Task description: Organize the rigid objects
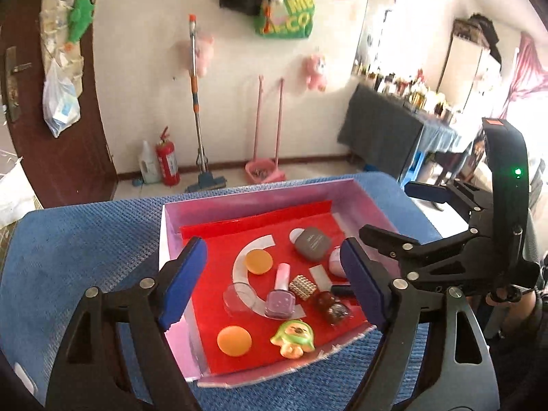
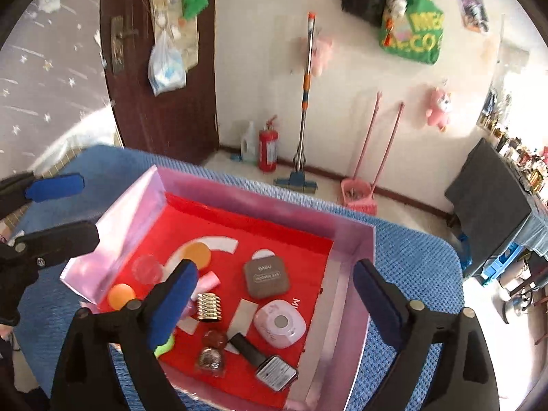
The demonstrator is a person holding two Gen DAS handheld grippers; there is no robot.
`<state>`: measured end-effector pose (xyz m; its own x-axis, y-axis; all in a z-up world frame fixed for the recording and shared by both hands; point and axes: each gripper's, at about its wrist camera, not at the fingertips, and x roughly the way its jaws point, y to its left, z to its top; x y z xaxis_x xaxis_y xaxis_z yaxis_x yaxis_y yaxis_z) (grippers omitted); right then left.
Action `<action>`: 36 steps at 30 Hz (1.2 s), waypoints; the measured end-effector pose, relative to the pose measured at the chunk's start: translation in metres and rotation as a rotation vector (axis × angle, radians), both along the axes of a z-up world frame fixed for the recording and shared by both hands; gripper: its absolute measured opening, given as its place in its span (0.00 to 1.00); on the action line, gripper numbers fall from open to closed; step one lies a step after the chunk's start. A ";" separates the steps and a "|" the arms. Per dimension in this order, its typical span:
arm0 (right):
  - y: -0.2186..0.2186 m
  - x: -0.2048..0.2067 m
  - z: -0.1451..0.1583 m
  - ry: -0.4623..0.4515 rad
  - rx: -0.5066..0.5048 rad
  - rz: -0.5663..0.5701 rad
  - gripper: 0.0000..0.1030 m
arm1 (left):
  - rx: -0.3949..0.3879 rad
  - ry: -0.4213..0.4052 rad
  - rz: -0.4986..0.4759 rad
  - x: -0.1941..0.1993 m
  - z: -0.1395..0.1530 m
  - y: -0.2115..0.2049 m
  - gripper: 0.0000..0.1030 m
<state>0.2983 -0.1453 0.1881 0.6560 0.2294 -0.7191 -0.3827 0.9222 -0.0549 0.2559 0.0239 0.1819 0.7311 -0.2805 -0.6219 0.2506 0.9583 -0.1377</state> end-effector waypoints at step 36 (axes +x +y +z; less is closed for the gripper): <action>-0.020 -0.073 -0.077 -0.228 0.131 -0.171 1.00 | 0.115 -0.222 0.229 -0.034 -0.096 -0.007 0.93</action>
